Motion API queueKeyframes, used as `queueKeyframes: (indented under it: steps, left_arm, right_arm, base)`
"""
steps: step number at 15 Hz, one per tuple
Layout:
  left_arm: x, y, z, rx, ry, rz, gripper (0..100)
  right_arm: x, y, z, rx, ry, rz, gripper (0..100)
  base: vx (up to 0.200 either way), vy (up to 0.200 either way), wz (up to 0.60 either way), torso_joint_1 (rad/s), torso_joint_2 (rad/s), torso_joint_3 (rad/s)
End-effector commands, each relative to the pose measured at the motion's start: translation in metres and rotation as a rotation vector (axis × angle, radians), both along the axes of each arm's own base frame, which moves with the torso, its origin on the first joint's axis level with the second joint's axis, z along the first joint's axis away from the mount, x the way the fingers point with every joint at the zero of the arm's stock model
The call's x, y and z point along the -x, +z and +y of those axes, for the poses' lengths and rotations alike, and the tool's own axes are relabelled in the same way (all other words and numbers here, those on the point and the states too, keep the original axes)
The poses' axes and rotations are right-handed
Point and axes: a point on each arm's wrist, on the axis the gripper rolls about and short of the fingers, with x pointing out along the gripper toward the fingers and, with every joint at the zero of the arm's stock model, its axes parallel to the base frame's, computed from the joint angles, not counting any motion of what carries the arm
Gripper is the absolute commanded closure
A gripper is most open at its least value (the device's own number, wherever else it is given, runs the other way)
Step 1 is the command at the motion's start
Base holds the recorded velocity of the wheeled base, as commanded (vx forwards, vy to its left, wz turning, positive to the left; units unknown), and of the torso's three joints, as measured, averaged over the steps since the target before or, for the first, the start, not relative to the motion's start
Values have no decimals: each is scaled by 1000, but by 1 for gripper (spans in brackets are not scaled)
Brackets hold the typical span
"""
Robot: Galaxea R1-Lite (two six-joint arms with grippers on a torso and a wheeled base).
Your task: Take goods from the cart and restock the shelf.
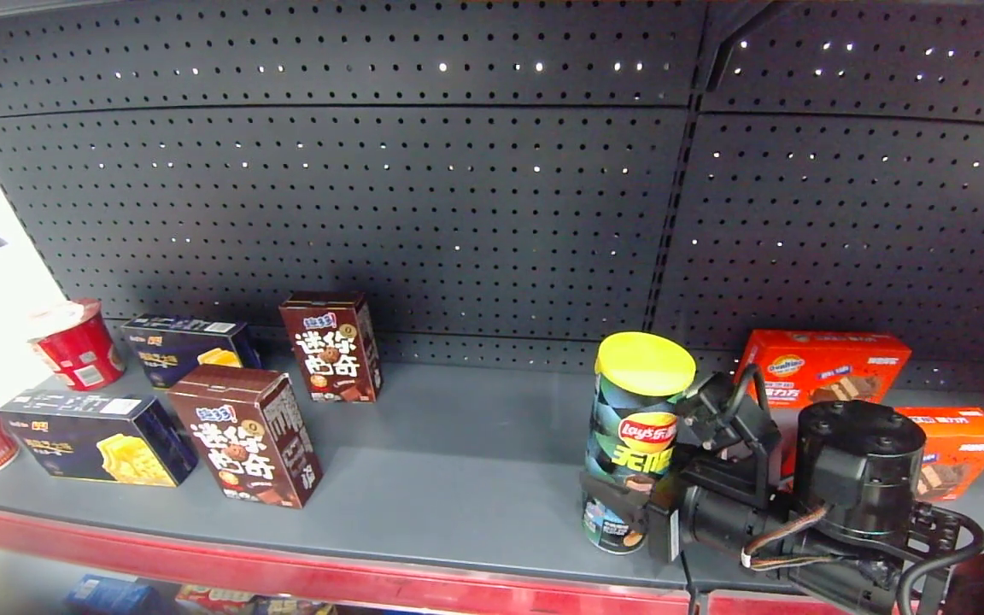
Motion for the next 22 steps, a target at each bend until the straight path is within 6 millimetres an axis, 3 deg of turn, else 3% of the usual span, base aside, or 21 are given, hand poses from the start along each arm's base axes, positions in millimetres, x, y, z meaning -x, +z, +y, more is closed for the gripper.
queueKeyframes:
  steps: [1,7,14,18,19,22]
  left_arm:
    - [0,0,0,1,0,0,100]
    - [0,0,0,7,0,-2,100]
    - [-1,-1,0,4,5,4,100]
    - [0,0,0,-1,11,-3,100]
    - [1,8,0,-5,7,-59,100]
    - [11,39,0,-51,-26,-148,100]
  right_arm:
    - [-1,-4,1,9,1,12,0]
    - [18,0,-15,14,-4,10,0]
    - [69,7,-62,18,-15,-35,0]
    - [77,18,-84,14,-84,-123,0]
    - [77,32,-97,-26,-162,-191,0]
    - [92,41,-127,1,-308,-230,0]
  base:
    - [0,0,0,0,0,0]
    - [0,0,0,0,0,0]
    - [0,0,0,0,0,0]
    - [0,0,0,0,0,0]
    - [0,0,0,0,0,0]
    - [0,0,0,0,0,0]
